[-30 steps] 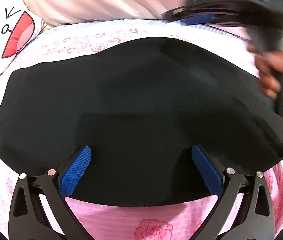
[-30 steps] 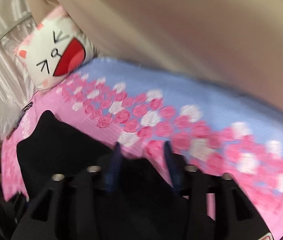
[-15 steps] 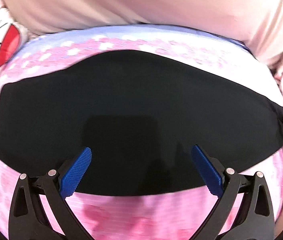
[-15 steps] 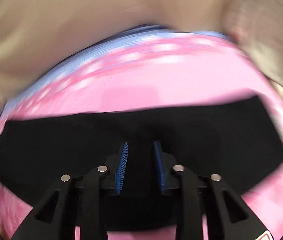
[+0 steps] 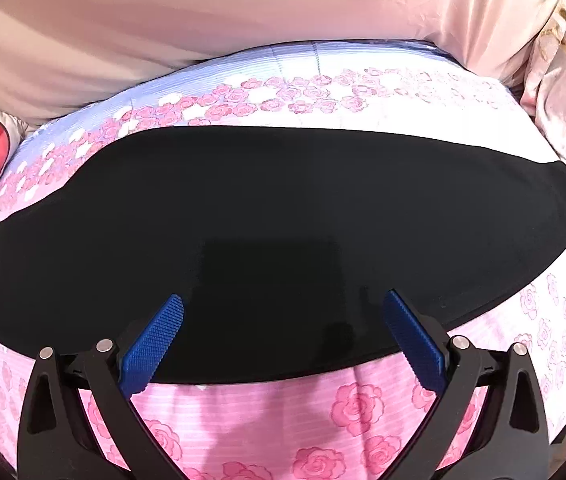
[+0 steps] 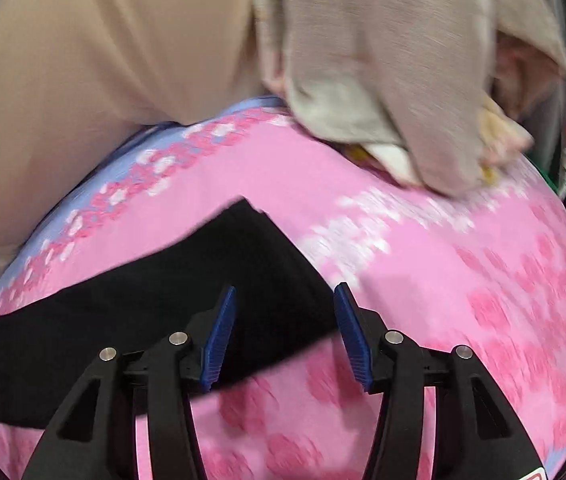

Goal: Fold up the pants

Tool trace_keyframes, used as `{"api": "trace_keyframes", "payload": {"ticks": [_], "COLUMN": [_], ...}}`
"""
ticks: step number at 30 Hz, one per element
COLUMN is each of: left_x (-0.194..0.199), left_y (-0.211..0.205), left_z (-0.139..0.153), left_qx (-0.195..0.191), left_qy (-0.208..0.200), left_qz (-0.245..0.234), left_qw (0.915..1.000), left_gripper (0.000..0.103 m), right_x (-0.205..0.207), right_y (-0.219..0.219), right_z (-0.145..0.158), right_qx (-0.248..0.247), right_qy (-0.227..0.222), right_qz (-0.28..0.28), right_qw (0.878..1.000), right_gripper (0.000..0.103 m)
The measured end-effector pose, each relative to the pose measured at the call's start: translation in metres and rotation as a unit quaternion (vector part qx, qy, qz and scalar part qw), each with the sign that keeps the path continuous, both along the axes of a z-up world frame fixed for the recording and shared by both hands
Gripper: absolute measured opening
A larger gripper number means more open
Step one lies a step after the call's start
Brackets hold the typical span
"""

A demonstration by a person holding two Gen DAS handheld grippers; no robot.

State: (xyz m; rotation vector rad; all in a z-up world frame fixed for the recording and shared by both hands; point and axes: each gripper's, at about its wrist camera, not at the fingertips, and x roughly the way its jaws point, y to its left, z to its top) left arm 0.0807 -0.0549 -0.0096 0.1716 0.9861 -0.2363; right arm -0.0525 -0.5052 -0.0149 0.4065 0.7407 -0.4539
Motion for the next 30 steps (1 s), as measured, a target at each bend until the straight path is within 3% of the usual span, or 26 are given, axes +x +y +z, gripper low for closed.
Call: {"api": "trace_keyframes", "payload": {"ticks": [4,6,7,9,12,13,14,16,17,19,21,24,26,27,29,30], "left_x": [0.004,0.004,0.004,0.005,0.01,0.011,0.012,0.011,0.009,0.007,0.006,0.007,0.008,0.008,0.006,0.004], "left_y": [-0.011,-0.016,-0.017,-0.02,-0.024,-0.026,-0.029,-0.032,-0.034,-0.038,-0.039,-0.035,-0.03,-0.029,-0.028,-0.028], "left_z": [-0.006,-0.009,-0.009,-0.01,-0.017,-0.02,-0.023,-0.025,-0.025,-0.027,-0.031,-0.033,-0.034,-0.034,-0.033,-0.032], "left_qx": [0.01,0.022,0.025,0.03,0.035,0.036,0.035,0.038,0.04,0.044,0.043,0.03,0.019,0.015,0.017,0.018], "left_qy": [0.01,0.013,0.013,0.011,0.021,0.026,0.032,0.032,0.03,0.03,0.034,0.044,0.054,0.056,0.053,0.05], "left_qz": [0.001,-0.001,-0.002,-0.002,0.001,0.001,-0.001,-0.004,-0.007,-0.011,-0.01,-0.004,-0.001,-0.002,-0.005,-0.006], "left_qw": [0.9999,0.9997,0.9996,0.9995,0.9992,0.999,0.9989,0.9988,0.9987,0.9986,0.9984,0.9986,0.9983,0.9983,0.9984,0.9986], "left_gripper": [0.098,0.098,0.098,0.098,0.098,0.098,0.098,0.098,0.098,0.098,0.098,0.098,0.098,0.098,0.098,0.098], "right_x": [0.045,0.054,0.054,0.047,0.055,0.05,0.044,0.027,0.015,0.017,0.038,0.082,0.106,0.108,0.092,0.078], "right_y": [-0.005,-0.005,-0.006,-0.012,-0.036,-0.037,-0.037,-0.035,-0.034,-0.028,-0.016,-0.003,-0.011,-0.023,-0.049,-0.048], "right_z": [-0.013,-0.017,-0.015,-0.005,-0.03,-0.027,-0.021,-0.003,0.01,0.021,0.023,0.0,-0.024,-0.031,-0.025,-0.011], "right_qx": [-0.032,-0.037,-0.037,-0.057,-0.008,-0.003,-0.001,0.0,0.017,0.037,0.05,0.072,0.028,0.032,0.092,0.066], "right_qy": [0.037,0.043,0.039,0.014,0.029,0.014,0.006,-0.024,-0.053,-0.066,-0.049,-0.003,0.046,0.04,-0.005,-0.018], "right_qz": [0.041,0.046,0.046,0.033,0.039,0.035,0.032,0.015,0.019,0.041,0.084,0.135,0.109,0.092,0.042,0.022], "right_qw": [0.998,0.997,0.998,0.998,0.999,0.999,0.999,1.0,0.998,0.996,0.994,0.988,0.993,0.994,0.995,0.997], "right_gripper": [0.052,0.013,0.007,0.007,0.01,0.013,0.022,0.027,0.029,0.029,0.025,0.024,0.015,0.0,0.0,0.0]}}
